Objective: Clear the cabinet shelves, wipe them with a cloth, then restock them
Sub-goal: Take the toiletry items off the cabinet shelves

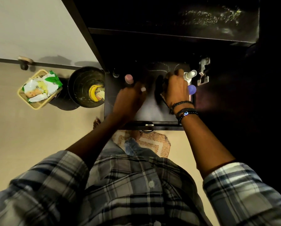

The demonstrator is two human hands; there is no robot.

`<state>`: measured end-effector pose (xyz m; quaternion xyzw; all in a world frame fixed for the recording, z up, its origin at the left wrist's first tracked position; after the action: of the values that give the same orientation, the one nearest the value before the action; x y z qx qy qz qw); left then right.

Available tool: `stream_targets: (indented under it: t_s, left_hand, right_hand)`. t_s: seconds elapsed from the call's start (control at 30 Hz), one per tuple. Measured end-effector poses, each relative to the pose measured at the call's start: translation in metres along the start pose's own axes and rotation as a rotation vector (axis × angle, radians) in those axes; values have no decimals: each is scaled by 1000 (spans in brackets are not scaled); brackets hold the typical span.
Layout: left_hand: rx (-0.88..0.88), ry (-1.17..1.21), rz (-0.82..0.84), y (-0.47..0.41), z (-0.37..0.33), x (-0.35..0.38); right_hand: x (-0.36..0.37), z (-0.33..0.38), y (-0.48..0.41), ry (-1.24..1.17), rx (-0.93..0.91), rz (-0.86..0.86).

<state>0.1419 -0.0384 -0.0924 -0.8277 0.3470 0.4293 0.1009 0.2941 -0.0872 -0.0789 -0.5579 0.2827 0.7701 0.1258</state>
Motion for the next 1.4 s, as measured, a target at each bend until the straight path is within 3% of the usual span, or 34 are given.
stream_targets:
  t_s: [0.17,0.37,0.53,0.9,1.4]
  left_hand:
    - [-85,33,-99,10,54,-30]
    - [-172,51,-167,2,89,-36]
    - [-174,42,-148,-2,91,-35]
    - [-161,86,-154,5,93,-41]
    - [-187,59,-66,36,84,-30]
  right_hand:
    - [1,8,-4,-4,-19,-23]
    - [6,48,11,-218,-189,10]
    - [27,74,20,-291,-239,69]
    - [35,90,21,-216,-295,100]
    - [32,77,37,-406,-210,111]
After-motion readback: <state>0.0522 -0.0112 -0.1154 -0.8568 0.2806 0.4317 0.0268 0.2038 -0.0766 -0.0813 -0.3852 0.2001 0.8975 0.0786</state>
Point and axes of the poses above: each hand's wrist, its own y-axis away from the middle knuckle, its own x-axis out of the palm, z = x × y, the point moved 3 cm from there along -y, towards the middle knuckle, and after that the axes turned 2 degrees about -x, right-handed, at the moved point
